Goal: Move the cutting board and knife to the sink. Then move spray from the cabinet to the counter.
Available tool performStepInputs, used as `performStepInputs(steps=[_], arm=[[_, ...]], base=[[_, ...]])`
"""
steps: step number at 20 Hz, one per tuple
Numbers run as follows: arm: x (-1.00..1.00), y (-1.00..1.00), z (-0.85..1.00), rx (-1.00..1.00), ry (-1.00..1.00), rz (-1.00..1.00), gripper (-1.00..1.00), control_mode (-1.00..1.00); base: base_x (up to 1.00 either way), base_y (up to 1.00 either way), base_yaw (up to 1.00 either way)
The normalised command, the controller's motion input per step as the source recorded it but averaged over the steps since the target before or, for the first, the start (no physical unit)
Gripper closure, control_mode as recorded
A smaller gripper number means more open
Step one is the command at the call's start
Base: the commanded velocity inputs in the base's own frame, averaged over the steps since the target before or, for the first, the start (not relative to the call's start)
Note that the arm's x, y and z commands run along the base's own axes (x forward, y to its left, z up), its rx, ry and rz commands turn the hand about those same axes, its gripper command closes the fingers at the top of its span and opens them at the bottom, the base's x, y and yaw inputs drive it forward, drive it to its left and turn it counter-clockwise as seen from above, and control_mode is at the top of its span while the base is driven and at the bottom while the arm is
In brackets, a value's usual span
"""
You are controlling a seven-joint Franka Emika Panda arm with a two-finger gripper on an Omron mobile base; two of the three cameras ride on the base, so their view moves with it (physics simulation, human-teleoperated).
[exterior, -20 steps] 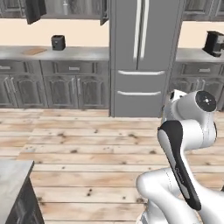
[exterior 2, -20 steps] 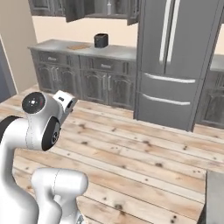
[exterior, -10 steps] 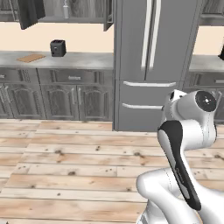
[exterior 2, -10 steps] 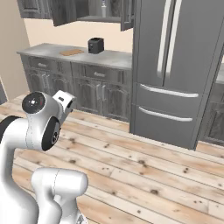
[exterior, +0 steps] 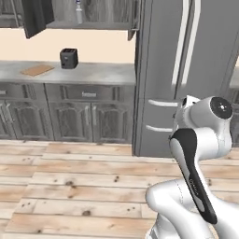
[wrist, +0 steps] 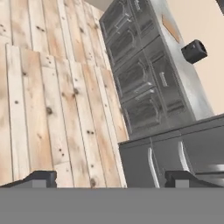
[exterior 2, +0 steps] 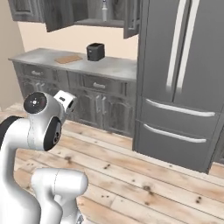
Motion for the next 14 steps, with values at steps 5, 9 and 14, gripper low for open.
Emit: performStepInputs(steps=[5,9,14], arm=[[0.0,0.0,0.0,0.0,0.0,0.0,-1.0,1.0],[0.0,0.0,0.0,0.0,0.0,0.0,-1.0,1.0],[0.0,0.0,0.0,0.0,0.0,0.0,-1.0,1.0]], base=[[1.0,0.98,-0.01],[1.0,1.0,-0.02],[1.0,1.0,-0.06]])
